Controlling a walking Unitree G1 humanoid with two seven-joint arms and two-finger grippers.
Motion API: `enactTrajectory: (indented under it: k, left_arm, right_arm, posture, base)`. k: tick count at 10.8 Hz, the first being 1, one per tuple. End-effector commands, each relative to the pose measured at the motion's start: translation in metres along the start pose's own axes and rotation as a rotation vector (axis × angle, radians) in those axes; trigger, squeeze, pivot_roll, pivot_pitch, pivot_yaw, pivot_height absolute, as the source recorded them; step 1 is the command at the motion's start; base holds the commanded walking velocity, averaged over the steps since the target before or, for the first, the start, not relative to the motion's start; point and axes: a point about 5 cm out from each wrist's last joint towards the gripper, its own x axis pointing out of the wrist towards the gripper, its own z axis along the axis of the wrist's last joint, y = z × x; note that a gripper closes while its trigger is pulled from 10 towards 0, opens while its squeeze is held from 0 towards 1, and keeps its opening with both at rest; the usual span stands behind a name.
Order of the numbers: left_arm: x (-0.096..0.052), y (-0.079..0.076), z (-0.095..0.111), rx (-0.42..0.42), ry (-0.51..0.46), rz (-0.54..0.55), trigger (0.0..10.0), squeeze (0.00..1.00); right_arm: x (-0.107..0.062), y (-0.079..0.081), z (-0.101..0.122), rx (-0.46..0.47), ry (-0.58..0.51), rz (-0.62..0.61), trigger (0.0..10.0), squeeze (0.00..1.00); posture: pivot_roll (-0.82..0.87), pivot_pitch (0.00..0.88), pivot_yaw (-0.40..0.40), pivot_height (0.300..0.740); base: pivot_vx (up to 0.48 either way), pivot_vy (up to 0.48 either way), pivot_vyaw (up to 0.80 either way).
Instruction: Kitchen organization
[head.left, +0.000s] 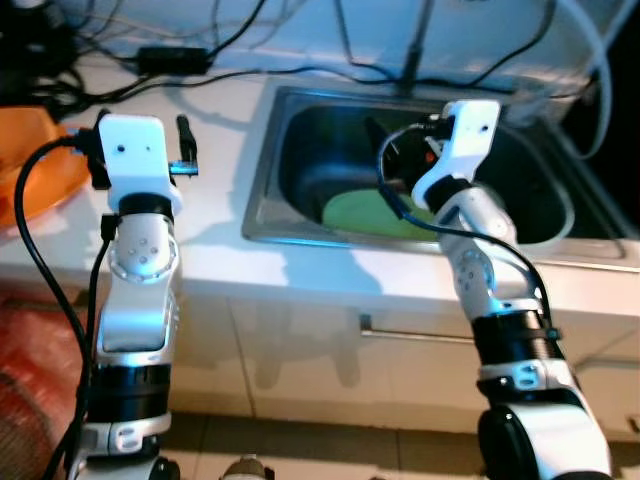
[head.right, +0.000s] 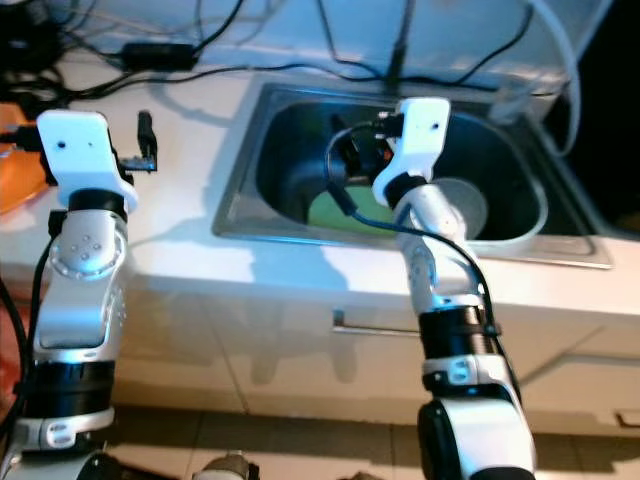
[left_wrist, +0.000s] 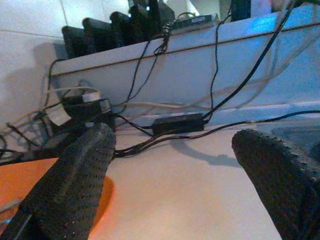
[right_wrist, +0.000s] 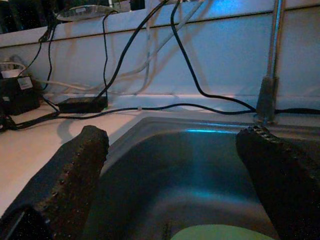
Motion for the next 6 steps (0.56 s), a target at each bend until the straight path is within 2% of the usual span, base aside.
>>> enactTrajectory:
  k: [1, 4, 6]
  left_arm:
    - [-0.001, 0.002, 0.003, 0.012, -0.013, 0.029, 10.0, 0.0]
    - [0.002, 0.014, -0.009, 0.041, 0.056, 0.09, 10.0, 0.0]
    - [0.006, 0.02, -0.023, 0.062, 0.136, 0.099, 10.0, 0.0]
  right_arm:
    - [-0.002, -0.004, 0.004, -0.006, -0.016, -0.008, 10.0, 0.0]
    - [-0.002, -0.004, 0.003, -0.001, -0.01, -0.006, 10.0, 0.0]
    - [-0.003, -0.003, 0.003, 0.005, -0.006, -0.006, 10.0, 0.0]
  posture:
    - [0.07, 0.08, -0.055, 0.74]
    - [0.07, 0.086, -0.055, 0.74]
    - [0.07, 0.094, -0.052, 0.74]
  base:
    - [0.0, 0.0, 0.0]
    - [0.0, 0.0, 0.0]
    - [0.0, 0.0, 0.0]
